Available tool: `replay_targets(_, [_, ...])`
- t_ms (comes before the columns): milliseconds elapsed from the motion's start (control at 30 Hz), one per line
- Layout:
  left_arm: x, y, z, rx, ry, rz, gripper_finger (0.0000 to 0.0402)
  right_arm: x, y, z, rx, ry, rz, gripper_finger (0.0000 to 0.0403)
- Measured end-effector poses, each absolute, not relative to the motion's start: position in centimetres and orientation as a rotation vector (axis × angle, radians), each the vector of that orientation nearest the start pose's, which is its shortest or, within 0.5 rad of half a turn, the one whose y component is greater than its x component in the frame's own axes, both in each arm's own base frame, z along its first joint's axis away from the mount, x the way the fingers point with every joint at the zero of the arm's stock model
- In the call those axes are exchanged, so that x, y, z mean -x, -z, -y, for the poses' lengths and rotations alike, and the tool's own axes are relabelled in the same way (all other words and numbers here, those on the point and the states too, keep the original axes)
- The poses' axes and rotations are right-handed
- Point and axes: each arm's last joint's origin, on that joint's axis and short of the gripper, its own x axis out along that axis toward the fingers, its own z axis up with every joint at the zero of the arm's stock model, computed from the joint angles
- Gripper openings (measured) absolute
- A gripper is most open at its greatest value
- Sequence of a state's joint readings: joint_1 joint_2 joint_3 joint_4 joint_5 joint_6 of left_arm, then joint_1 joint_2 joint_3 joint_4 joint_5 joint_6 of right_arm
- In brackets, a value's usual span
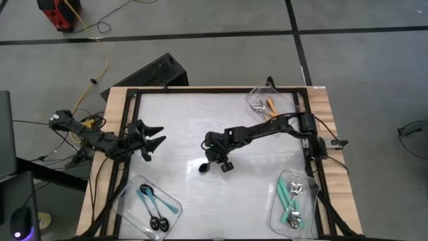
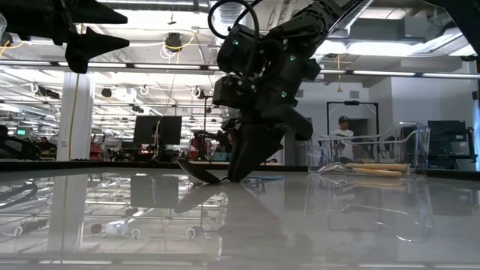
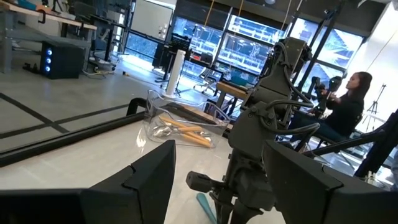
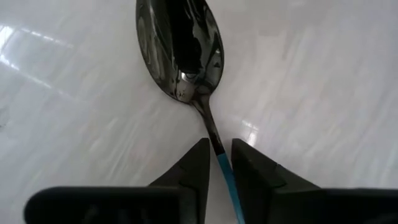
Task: Sort silverware by color (type)
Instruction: Put the blue spoon into the bottom left transparent bin
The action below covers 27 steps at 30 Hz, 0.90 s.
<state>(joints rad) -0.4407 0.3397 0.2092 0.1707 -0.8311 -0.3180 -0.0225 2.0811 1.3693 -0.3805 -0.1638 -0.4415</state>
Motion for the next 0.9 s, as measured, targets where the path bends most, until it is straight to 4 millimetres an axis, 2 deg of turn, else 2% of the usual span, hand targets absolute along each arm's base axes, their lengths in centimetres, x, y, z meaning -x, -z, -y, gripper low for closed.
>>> replay_targets(500, [-10.77, -22.26, 2.71, 0.338, -0.382, 0.095, 0.0226, -41.82, -13.37, 0.56, 0.237, -0.319, -1.047, 0.0031])
replay_targets(900, [-10.77, -22.26, 2.71, 0.339, -0.382, 0.095, 0.0226, -42.23, -13.47, 0.58, 0.181, -0.271, -1.009, 0.003])
